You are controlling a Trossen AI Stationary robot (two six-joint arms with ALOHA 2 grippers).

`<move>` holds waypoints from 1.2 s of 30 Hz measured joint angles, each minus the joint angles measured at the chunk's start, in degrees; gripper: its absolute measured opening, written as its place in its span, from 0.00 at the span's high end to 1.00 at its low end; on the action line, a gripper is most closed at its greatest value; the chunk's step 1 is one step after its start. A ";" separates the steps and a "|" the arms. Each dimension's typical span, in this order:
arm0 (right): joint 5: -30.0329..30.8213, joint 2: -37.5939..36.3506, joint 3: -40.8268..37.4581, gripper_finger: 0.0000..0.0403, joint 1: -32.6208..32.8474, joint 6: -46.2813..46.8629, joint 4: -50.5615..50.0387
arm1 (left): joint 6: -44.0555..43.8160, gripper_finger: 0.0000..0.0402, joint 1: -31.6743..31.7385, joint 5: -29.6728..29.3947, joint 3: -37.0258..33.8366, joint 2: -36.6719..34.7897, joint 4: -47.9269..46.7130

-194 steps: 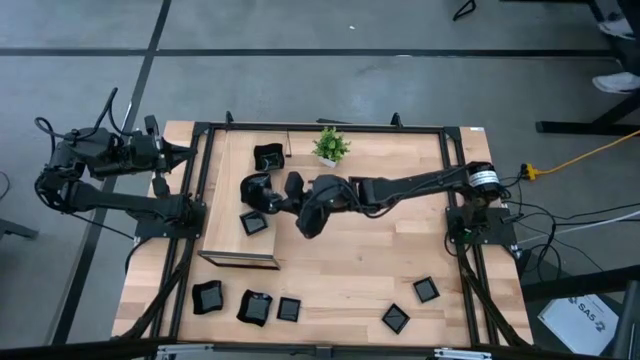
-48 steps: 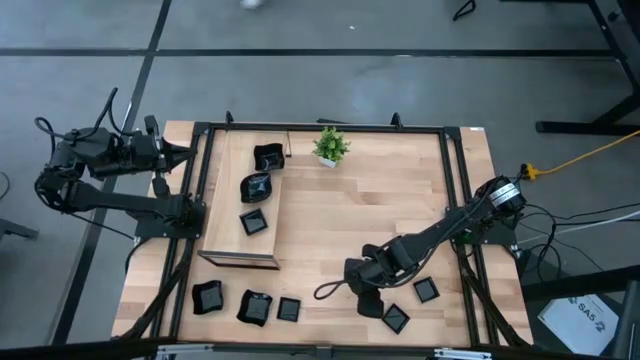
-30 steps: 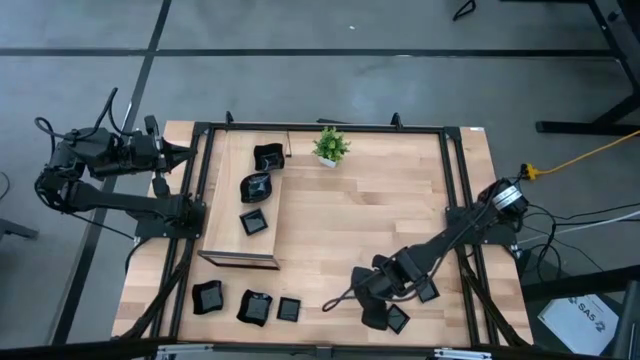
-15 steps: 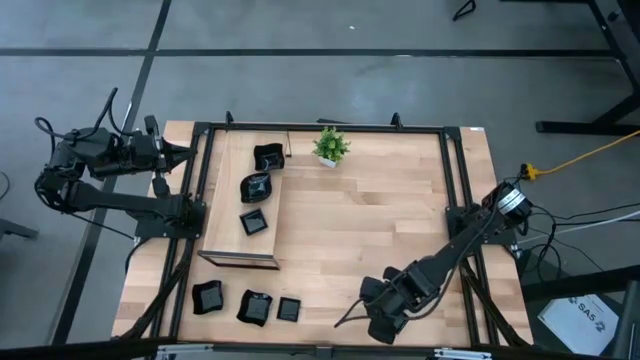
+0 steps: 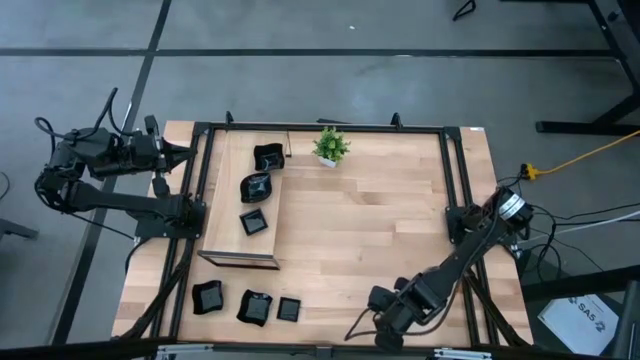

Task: Pick & Place Mini shaped plates
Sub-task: Stack the black square plate on top of the black square plate on the shelf

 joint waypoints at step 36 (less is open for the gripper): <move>-1.49 5.18 0.00 0.54 3.34 9.24 3.38 | 0.00 0.99 0.00 0.00 -0.01 0.00 0.02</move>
